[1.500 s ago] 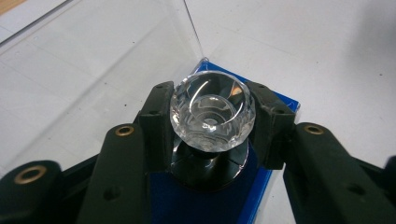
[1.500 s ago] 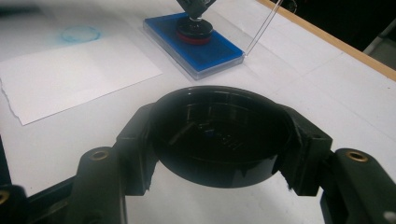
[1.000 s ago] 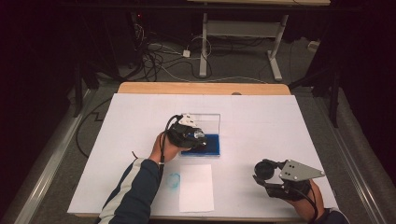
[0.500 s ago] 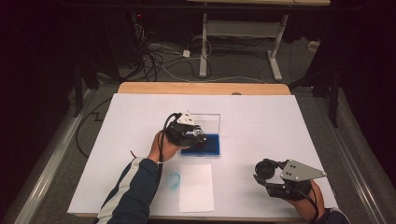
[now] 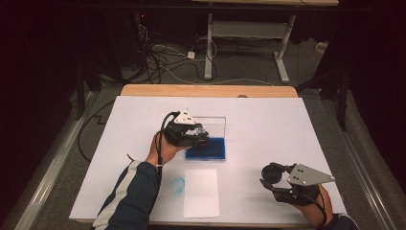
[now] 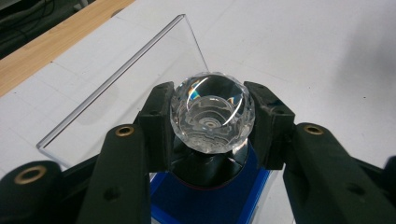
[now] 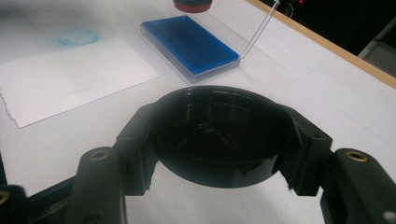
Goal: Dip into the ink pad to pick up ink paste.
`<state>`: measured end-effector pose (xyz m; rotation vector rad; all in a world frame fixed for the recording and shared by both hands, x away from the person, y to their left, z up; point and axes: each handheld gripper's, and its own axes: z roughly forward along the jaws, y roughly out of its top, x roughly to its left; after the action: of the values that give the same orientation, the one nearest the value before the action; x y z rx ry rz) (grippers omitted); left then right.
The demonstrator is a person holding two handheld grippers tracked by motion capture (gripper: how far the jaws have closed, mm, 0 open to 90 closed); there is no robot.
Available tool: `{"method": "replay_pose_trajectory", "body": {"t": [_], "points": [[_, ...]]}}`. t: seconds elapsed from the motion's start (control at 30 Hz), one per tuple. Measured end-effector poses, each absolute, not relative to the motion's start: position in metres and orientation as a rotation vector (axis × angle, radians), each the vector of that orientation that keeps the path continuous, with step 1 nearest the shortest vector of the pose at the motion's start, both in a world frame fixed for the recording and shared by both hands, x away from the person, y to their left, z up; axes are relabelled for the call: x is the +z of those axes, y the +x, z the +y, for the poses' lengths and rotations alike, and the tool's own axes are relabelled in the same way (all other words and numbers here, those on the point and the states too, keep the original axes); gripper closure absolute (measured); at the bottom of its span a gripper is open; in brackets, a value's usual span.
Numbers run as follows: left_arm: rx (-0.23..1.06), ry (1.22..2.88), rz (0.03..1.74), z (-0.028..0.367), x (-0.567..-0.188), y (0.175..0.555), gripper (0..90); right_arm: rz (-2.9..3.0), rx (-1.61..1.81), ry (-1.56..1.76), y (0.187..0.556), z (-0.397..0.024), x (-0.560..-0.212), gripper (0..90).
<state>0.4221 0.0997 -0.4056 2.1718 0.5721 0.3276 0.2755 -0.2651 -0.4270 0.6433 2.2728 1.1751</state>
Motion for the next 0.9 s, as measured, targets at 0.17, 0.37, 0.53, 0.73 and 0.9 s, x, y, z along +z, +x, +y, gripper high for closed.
{"method": "replay_pose_trajectory", "body": {"t": [0.17, 0.37, 0.53, 0.73, 0.9], "points": [[0.339, 2.173, 0.563, 0.103, -0.402, 0.42, 54.2, 2.275, 1.178, 0.643, 0.279, -0.264, -0.427, 38.5], [0.351, 2.166, 0.567, 0.108, -0.397, 0.416, 54.2, 2.284, 1.178, 0.638, 0.281, -0.262, -0.428, 38.5], [0.363, 2.156, 0.577, 0.111, -0.394, 0.412, 54.2, 2.276, 1.184, 0.635, 0.281, -0.262, -0.427, 38.5], [0.368, 2.15, 0.563, 0.115, -0.388, 0.406, 54.2, 2.278, 1.186, 0.633, 0.281, -0.261, -0.426, 38.5], [0.371, 2.155, 0.542, 0.116, -0.384, 0.4, 54.2, 2.277, 1.188, 0.628, 0.28, -0.261, -0.426, 38.6]]}}
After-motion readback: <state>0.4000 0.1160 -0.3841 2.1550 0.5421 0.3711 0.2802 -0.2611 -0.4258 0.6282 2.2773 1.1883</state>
